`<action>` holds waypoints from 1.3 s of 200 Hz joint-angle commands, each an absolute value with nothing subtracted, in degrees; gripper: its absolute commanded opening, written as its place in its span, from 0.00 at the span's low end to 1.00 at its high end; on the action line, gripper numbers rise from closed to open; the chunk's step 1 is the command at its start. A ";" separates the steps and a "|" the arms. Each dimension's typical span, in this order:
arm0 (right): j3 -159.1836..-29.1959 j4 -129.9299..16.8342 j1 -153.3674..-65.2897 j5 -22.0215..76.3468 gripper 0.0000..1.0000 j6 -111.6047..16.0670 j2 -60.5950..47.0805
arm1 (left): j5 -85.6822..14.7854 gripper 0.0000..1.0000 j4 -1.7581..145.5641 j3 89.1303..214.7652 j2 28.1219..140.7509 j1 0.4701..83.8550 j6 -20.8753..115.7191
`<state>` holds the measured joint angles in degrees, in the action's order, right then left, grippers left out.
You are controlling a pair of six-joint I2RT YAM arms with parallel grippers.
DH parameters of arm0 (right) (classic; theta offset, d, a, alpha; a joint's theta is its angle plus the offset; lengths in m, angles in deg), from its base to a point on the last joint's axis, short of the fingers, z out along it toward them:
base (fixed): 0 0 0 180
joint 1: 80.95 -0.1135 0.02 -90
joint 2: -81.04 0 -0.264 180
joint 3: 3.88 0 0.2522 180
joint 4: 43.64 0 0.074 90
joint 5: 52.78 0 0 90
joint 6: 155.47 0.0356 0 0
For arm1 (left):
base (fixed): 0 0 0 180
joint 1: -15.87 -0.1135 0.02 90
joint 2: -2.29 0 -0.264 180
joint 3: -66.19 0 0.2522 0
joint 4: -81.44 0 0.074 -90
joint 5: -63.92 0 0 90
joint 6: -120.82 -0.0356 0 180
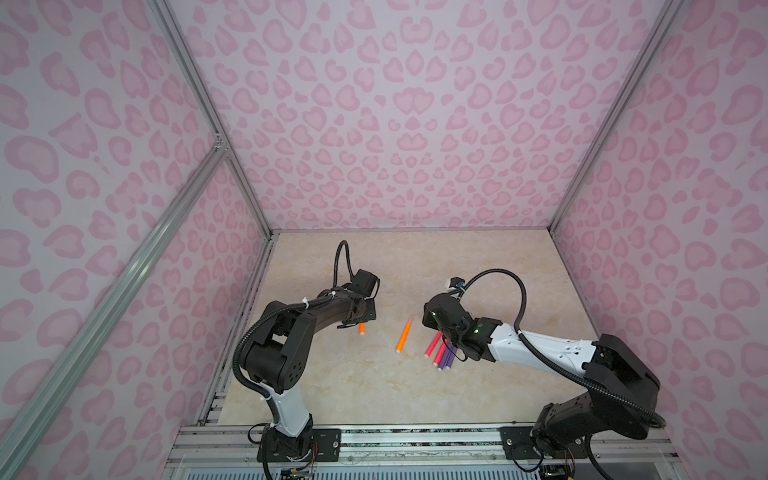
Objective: Insert the pens into the pen caps
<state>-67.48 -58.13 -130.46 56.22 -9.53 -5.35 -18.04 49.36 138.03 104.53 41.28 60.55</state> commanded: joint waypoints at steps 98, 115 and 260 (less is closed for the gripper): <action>-66.28 -43.87 -131.75 44.01 0.56 -11.07 -5.83 | -34.73 0.03 71.02 123.76 78.93 54.85 49.34; -66.83 -43.47 -132.19 43.12 0.53 -10.89 -6.33 | -34.27 0.03 72.27 122.74 77.05 56.31 48.40; -67.79 -41.98 -133.59 41.53 0.00 -7.42 -8.16 | -32.44 0.17 72.86 121.60 74.80 57.14 48.48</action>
<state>-68.38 -42.26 -133.39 43.30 -8.45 -8.10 -32.21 69.03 121.64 75.18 56.97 48.77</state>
